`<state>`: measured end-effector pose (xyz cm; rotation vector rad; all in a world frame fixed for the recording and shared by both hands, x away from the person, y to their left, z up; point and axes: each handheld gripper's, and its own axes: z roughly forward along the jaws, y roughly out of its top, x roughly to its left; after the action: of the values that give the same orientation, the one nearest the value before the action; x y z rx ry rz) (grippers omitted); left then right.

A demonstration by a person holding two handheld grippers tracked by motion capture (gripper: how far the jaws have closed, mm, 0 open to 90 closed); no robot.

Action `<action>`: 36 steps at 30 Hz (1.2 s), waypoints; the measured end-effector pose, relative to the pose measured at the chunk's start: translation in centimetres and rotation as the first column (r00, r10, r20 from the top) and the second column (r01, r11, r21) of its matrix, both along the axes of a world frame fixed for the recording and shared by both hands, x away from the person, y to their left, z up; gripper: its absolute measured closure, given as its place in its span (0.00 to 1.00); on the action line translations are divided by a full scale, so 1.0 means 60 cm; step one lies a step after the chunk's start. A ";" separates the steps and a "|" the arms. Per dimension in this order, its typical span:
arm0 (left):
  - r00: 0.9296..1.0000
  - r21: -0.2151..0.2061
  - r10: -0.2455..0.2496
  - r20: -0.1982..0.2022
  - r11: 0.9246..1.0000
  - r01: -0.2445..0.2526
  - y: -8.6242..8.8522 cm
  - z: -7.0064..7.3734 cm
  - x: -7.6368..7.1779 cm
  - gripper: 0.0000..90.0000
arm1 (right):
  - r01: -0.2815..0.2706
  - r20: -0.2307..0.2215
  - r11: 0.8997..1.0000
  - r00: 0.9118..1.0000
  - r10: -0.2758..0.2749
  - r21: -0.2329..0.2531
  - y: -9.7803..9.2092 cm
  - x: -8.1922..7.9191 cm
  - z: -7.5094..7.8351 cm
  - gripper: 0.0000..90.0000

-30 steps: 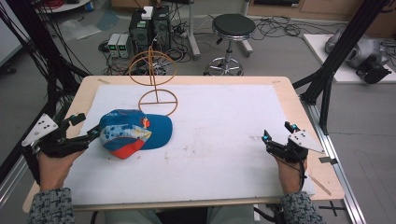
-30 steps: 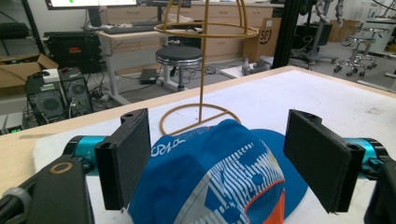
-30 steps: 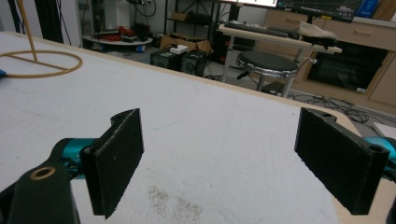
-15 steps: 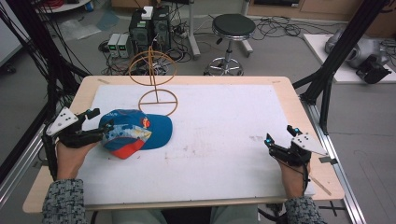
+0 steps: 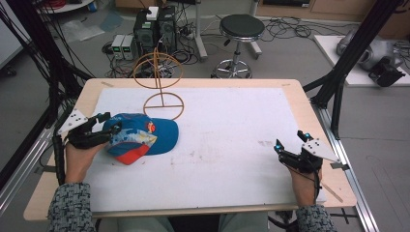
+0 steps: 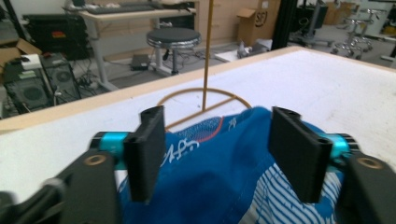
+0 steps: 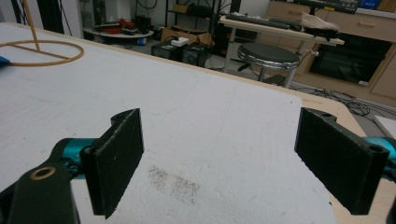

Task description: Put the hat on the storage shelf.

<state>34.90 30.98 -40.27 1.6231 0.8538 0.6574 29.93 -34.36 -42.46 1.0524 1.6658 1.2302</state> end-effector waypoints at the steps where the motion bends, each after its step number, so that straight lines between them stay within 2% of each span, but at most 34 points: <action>1: 1.000 0.007 -0.011 -0.015 1.000 0.011 0.000 -0.002 0.001 0.45 | 0.000 -0.002 1.000 1.000 0.000 -0.007 0.001 0.000 0.000 0.16; 6: 0.999 0.014 -0.027 -0.023 1.000 0.028 -0.004 -0.004 0.003 0.51 | -0.001 -0.001 1.000 1.000 0.001 -0.008 0.000 0.000 0.000 0.16; 9: 0.999 0.038 -0.041 -0.033 0.998 0.043 -0.005 -0.006 0.003 0.59 | 0.000 -0.001 1.000 1.000 0.000 -0.009 0.000 0.000 0.000 0.16; 12: 0.997 0.032 -0.069 -0.034 0.997 0.070 -0.005 -0.006 0.002 0.71 | 0.001 -0.004 1.000 1.000 -0.001 -0.008 0.000 0.001 0.000 0.16; 15: 0.993 0.053 -0.115 -0.022 0.992 0.116 -0.009 -0.004 -0.001 0.86 | 0.002 -0.005 1.000 1.000 -0.002 -0.007 0.000 0.001 0.000 0.16; 16: 0.993 0.053 -0.115 -0.022 0.992 0.116 -0.009 -0.004 -0.001 0.90 | 0.002 -0.005 1.000 1.000 -0.002 -0.007 0.000 0.001 0.000 0.16; 17: 0.992 0.059 -0.123 -0.022 0.991 0.124 -0.010 -0.005 -0.002 0.90 | 0.001 -0.007 1.000 1.000 -0.001 -0.008 0.000 0.001 -0.001 0.16; 18: 0.991 0.059 -0.132 -0.022 0.989 0.134 -0.012 -0.005 -0.002 0.97 | 0.001 -0.002 1.000 1.000 -0.001 -0.007 0.000 0.002 -0.001 0.16; 22: 0.988 0.058 -0.153 -0.008 0.987 0.153 -0.017 0.001 -0.005 0.99 | 0.001 -0.005 1.000 1.000 -0.001 -0.008 -0.001 0.001 -0.001 0.16; 27: 0.984 0.036 -0.176 0.012 0.984 0.176 -0.024 0.020 -0.010 0.99 | 0.004 -0.008 1.000 1.000 -0.004 0.003 -0.003 0.001 -0.001 0.16; 31: 0.980 0.046 -0.196 0.042 0.980 0.194 -0.035 0.041 -0.013 0.99 | 0.008 -0.009 1.000 1.000 -0.008 0.012 -0.004 0.003 -0.001 0.16; 36: 0.975 0.061 -0.218 0.048 0.975 0.215 -0.048 0.060 -0.012 0.99 | 0.008 -0.013 1.000 1.000 -0.008 0.023 -0.005 0.003 -0.001 0.16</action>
<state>34.18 28.08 -36.69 1.7110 0.6127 0.5725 30.11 -34.67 -42.53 1.0827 1.6593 1.2424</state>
